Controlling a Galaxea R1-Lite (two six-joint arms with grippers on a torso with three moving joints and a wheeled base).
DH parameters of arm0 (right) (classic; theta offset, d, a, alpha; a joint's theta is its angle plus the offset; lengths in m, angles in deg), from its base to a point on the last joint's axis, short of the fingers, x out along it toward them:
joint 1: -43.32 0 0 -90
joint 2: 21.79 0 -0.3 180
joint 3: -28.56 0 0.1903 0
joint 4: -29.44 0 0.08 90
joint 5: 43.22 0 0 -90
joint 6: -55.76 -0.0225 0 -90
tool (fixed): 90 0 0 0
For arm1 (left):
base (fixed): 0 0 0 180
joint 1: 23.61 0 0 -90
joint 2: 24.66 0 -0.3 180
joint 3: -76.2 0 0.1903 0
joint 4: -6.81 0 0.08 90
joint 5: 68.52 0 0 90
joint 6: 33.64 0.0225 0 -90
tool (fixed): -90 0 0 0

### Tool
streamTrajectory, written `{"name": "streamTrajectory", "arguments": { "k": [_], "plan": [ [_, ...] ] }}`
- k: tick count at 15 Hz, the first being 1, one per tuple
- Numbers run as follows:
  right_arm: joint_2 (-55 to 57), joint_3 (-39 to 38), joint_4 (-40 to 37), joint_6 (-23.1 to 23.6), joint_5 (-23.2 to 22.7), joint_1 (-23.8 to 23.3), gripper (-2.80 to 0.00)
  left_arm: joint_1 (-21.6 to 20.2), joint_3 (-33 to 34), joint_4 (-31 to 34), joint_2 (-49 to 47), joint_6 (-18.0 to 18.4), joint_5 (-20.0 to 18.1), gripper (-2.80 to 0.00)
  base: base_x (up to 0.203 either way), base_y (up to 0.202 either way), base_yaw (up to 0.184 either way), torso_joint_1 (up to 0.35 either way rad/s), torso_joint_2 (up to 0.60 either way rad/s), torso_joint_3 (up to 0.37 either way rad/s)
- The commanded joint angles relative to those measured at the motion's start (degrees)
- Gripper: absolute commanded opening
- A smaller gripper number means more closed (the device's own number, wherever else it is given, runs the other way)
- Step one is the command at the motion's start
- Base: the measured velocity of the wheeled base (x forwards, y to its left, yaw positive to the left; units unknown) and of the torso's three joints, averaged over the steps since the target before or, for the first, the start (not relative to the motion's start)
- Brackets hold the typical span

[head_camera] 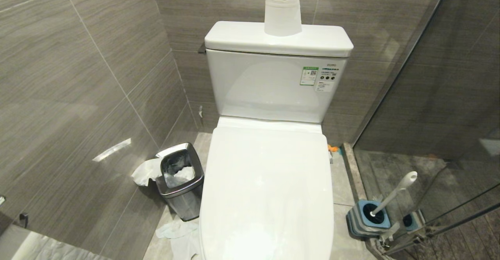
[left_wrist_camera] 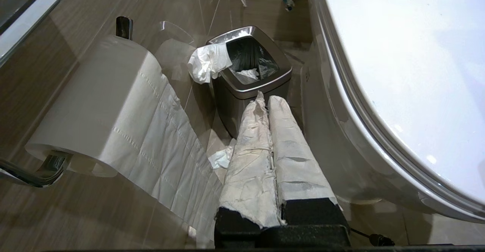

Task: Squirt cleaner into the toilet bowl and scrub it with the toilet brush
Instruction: Use the left hand to lift the toilet lid slightly

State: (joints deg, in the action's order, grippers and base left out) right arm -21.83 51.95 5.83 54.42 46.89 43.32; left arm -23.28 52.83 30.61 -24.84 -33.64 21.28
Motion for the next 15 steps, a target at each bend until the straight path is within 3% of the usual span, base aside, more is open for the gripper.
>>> {"name": "streamTrajectory", "arguments": {
  "k": [1,15],
  "plan": [
    [0.0,0.0,0.0,0.0,0.0,0.0,-2.80,0.0,0.2,0.0,0.0,0.0,0.0,-2.80,0.000,0.000,0.000,0.000,0.00,0.000],
    [0.0,0.0,0.0,0.0,0.0,0.0,-2.80,0.0,0.2,0.0,0.0,-0.1,0.0,-2.80,0.000,0.000,0.000,0.000,0.00,0.000]
  ]
}}
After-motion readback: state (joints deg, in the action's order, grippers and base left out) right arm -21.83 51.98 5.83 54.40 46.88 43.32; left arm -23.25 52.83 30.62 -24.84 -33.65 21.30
